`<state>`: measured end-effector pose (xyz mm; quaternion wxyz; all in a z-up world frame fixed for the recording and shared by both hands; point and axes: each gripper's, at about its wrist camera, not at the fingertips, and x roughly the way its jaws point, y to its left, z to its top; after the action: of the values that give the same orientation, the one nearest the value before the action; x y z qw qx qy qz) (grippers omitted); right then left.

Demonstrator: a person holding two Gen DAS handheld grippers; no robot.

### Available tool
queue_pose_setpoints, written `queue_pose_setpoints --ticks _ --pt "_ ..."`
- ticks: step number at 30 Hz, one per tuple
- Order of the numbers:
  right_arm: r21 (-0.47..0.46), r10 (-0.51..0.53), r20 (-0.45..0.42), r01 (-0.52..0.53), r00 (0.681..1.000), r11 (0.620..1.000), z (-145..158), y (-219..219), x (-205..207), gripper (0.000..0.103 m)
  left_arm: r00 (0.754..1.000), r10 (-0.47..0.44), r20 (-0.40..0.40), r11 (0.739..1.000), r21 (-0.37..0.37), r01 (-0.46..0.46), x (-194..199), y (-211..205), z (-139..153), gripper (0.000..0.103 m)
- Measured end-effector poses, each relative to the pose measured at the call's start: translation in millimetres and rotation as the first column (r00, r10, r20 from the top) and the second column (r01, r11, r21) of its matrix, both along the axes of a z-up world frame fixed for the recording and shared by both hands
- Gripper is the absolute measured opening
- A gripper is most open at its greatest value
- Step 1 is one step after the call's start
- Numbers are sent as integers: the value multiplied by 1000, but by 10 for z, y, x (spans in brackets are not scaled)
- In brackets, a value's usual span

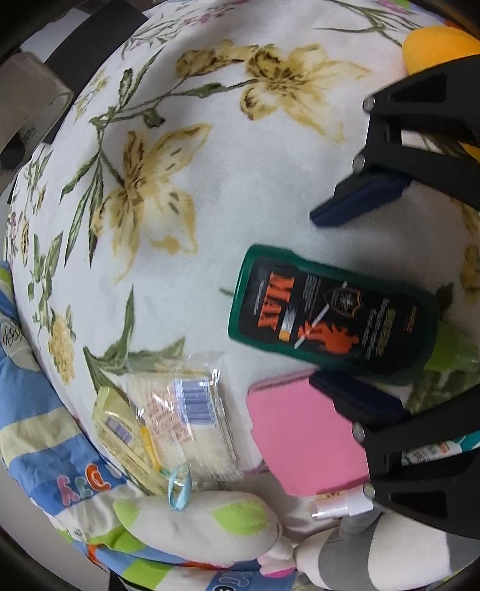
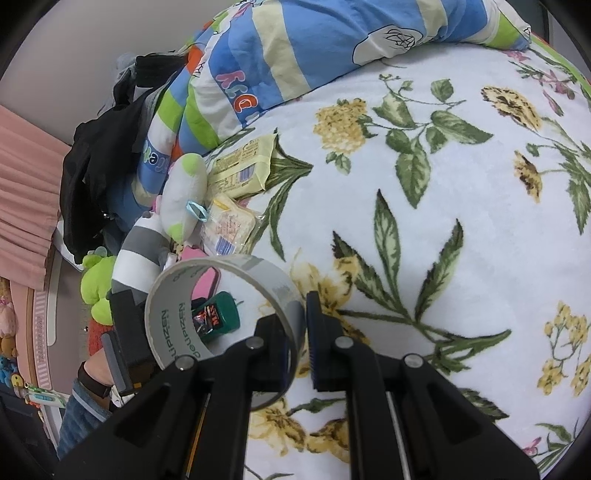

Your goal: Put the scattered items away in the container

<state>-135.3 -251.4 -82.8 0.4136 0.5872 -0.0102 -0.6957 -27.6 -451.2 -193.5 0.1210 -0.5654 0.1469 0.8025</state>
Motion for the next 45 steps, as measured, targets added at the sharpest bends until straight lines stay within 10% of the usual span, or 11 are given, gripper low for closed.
queue_pose_setpoints --ticks 2,45 --pt "1 -4 2 4 1000 1000 -6 9 -6 11 1000 16 0 1000 2 -16 -17 -57 30 57" --pt "-54 -4 4 4 1000 999 282 158 75 11 994 -38 -98 991 -128 26 143 241 606 50"
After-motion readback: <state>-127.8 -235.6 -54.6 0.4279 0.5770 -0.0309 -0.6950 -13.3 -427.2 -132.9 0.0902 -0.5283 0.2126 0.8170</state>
